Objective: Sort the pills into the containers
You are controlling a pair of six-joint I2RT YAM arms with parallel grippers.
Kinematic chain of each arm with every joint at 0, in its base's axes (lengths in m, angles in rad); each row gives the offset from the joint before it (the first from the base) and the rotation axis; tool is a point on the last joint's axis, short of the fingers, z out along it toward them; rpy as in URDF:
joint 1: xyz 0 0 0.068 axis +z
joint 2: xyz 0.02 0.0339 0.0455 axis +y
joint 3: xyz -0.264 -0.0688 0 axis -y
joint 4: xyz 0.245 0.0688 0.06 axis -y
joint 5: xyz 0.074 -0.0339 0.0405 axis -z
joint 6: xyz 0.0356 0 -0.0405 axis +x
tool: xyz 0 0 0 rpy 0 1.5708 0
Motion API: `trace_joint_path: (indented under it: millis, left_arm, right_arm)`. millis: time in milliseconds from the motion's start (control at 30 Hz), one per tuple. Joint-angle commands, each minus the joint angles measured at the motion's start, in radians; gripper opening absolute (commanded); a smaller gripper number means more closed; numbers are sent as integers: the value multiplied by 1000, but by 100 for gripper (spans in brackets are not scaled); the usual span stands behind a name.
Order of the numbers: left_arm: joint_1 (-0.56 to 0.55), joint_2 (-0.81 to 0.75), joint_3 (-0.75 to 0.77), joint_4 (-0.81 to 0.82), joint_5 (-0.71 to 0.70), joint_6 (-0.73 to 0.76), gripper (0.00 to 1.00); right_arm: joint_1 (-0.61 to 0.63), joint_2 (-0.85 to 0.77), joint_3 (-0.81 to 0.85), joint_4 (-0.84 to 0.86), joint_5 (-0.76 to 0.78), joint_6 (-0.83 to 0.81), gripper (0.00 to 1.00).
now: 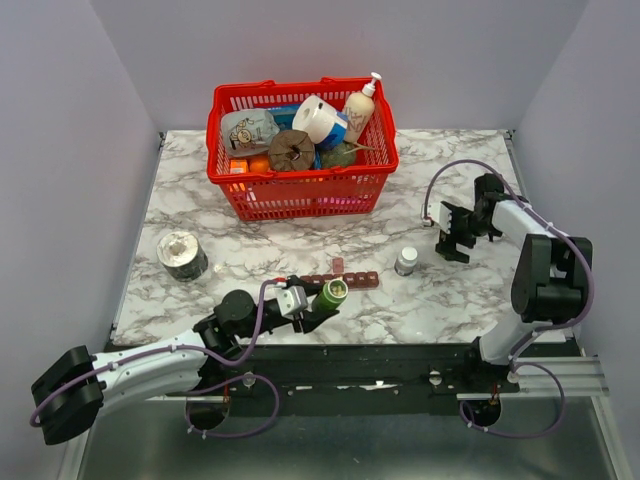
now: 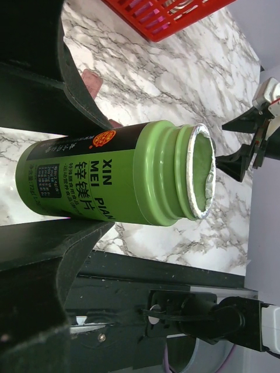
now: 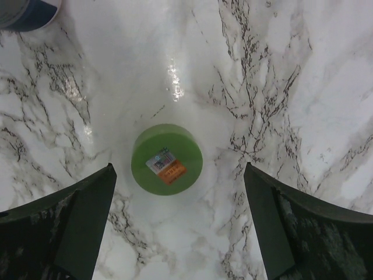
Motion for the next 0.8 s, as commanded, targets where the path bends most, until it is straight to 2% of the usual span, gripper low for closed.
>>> trace_joint_path:
  millis: [0,133,400,500,533,600,633,767]
  left_arm:
    - [9,-26,0,75,19,18,0]
    - [9,-36,-6,70,16,16,0]
    - [10,-46,-6,58,10,16,0]
    - [10,-48,-5,55,11,14,0]
    - [9,-49,-3,54,16,14,0]
    - [9,-46,4,41,25,14,0]
    - [10,-45,7,38,29,13,0]
    - [9,-16,37,8,63,13,0]
  right_arm:
    - [19,53,8,48,39,84,100]
    - [25,85,20,37,56,98,98]
    - [25,82,-7,51,56,119,81]
    - [25,68,-15,48,42,130,69]
    - [25,65,-15,48,37,138,57]
    - [24,48,-8,36,36,173,42]
    - [25,39,-4,29,34,184,30]
    - [24,-68,23,-21,-45,248,24]
